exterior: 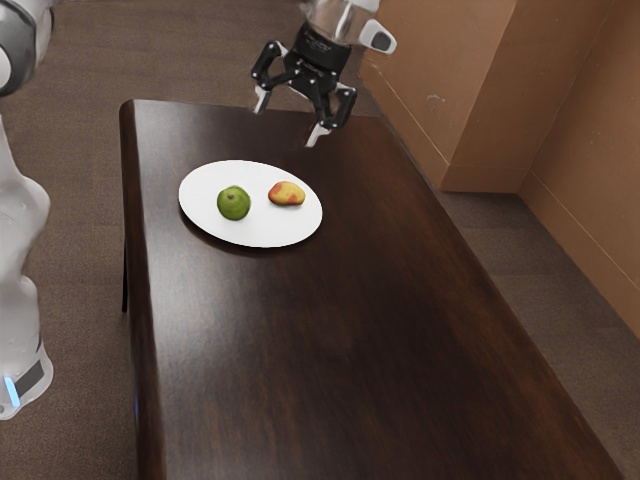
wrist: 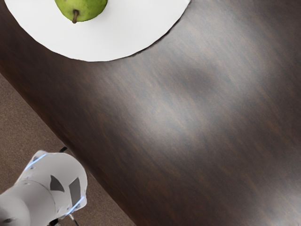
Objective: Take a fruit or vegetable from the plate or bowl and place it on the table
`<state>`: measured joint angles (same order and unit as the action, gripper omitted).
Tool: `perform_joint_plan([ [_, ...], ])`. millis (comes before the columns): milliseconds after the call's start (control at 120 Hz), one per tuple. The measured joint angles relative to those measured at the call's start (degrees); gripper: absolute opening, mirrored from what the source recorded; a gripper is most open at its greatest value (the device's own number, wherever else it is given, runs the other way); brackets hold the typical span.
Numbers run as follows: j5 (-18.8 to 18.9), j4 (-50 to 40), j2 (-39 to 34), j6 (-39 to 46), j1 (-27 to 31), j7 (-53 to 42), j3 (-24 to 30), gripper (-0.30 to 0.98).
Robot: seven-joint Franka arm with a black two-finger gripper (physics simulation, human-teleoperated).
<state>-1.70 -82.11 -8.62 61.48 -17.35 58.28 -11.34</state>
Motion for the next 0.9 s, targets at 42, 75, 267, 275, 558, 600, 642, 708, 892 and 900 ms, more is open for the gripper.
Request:
perform_joint_plan([
  [42,-0.1,-0.1,0.0,2.9,-0.1,5.5,0.1,0.69],
  [75,-0.2,-0.2,-0.1,4.8,-0.2,9.6,0.1,0.69],
  [267,-1.8,-0.5,-4.9,10.1,-3.7,26.3,-1.2,0.69],
  [275,-1.9,-0.5,-5.0,10.2,-3.7,26.7,-1.4,0.69],
  [558,-2.8,-18.8,-4.8,18.5,0.7,10.9,-9.1,0.69],
  [600,-2.9,-26.5,-8.2,23.3,3.0,6.6,-9.1,0.69],
  [642,-3.0,-32.1,-10.8,27.4,4.9,2.6,-9.1,0.69],
  [708,-3.1,-38.0,-13.0,32.9,7.5,-3.2,-9.1,0.69],
  [892,-3.2,-43.6,-13.3,43.4,10.7,-18.0,-10.5,0.68],
  [900,-3.2,-43.7,-13.3,43.7,10.7,-18.6,-10.6,0.68],
])
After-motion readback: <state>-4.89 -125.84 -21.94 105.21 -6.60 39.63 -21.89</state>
